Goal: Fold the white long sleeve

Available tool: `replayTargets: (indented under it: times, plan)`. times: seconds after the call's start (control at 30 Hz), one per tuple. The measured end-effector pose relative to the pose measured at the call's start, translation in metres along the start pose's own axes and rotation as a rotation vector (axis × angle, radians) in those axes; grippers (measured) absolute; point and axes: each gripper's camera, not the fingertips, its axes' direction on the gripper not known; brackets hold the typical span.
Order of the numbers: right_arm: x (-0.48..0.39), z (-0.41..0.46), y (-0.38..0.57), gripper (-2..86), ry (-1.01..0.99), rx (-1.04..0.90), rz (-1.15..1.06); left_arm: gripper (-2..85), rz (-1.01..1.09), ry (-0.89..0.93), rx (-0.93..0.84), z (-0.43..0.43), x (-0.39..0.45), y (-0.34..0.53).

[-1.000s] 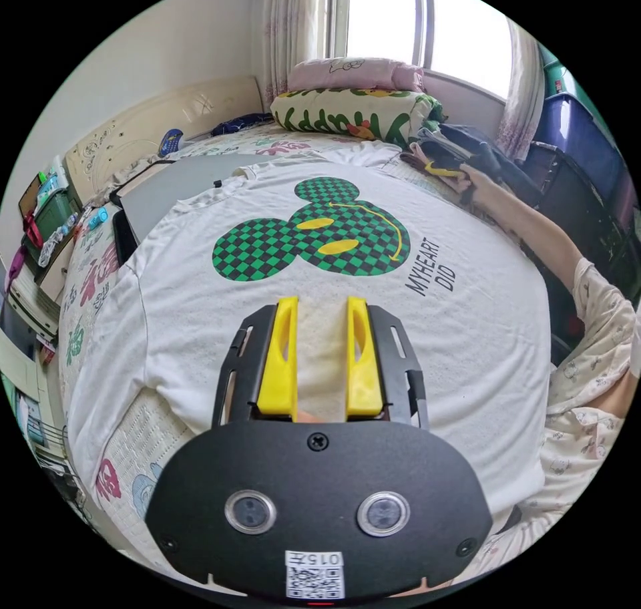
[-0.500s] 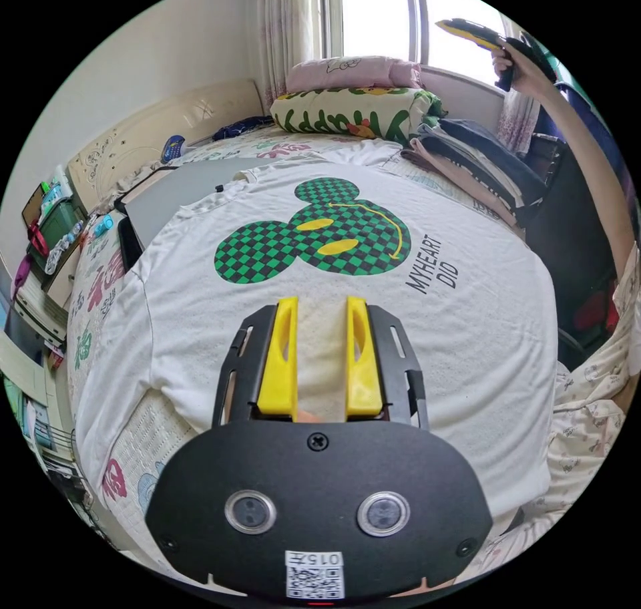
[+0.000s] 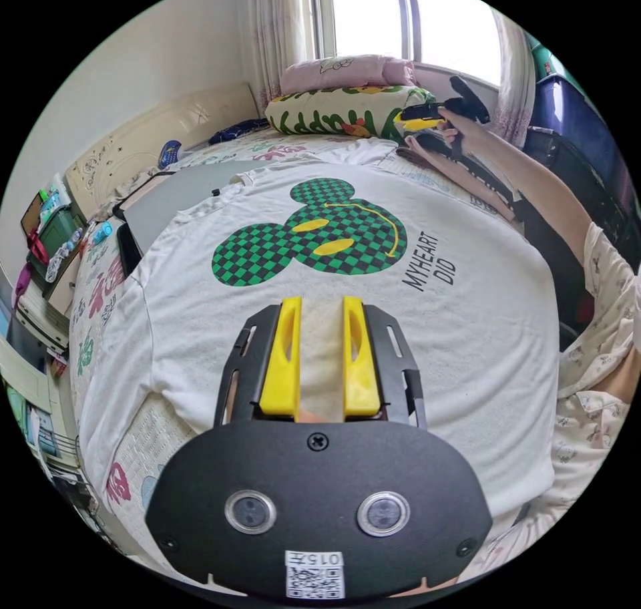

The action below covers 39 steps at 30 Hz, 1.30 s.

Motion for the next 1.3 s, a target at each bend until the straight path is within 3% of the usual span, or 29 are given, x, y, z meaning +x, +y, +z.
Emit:
replayTargets:
  times: [0.27,0.57,0.7,0.8,0.9,1.0,1.07,1.17,1.3]
  plan:
    - [0.120,0.114,-0.036,13.0,-0.191,-0.028,0.409,9.5,0.006,-0.009,0.000,-0.006,-0.014,-0.003]
    - [0.140,0.154,-0.047,8.5,0.032,0.131,0.505,9.2,0.010,-0.004,0.003,-0.013,-0.031,-0.008]
    - [0.147,0.169,-0.049,1.9,-0.015,0.105,0.502,9.2,0.013,-0.008,0.004,-0.017,-0.038,-0.012]
    - [0.143,0.164,-0.040,0.3,-0.158,0.139,0.501,9.0,0.020,-0.015,0.005,-0.020,-0.041,-0.015]
    - [0.091,0.128,-0.028,-0.2,-0.272,0.306,0.329,8.6,0.016,-0.009,0.003,-0.024,-0.048,-0.019]
    - [-0.018,0.093,-0.002,-0.7,-0.413,0.257,-0.162,8.4,0.034,-0.022,0.001,-0.029,-0.050,-0.023]
    - [-0.105,0.073,0.073,-0.8,-0.592,0.073,-0.708,9.6,0.054,-0.063,0.001,-0.035,-0.048,-0.026]
    - [-0.152,0.082,0.167,-0.8,-0.583,-0.160,-0.957,11.7,0.067,-0.160,0.024,-0.044,-0.045,-0.030]
    - [-0.155,0.122,0.223,-0.6,-0.512,-0.355,-1.068,13.4,0.105,-0.257,0.065,-0.053,-0.041,-0.033]
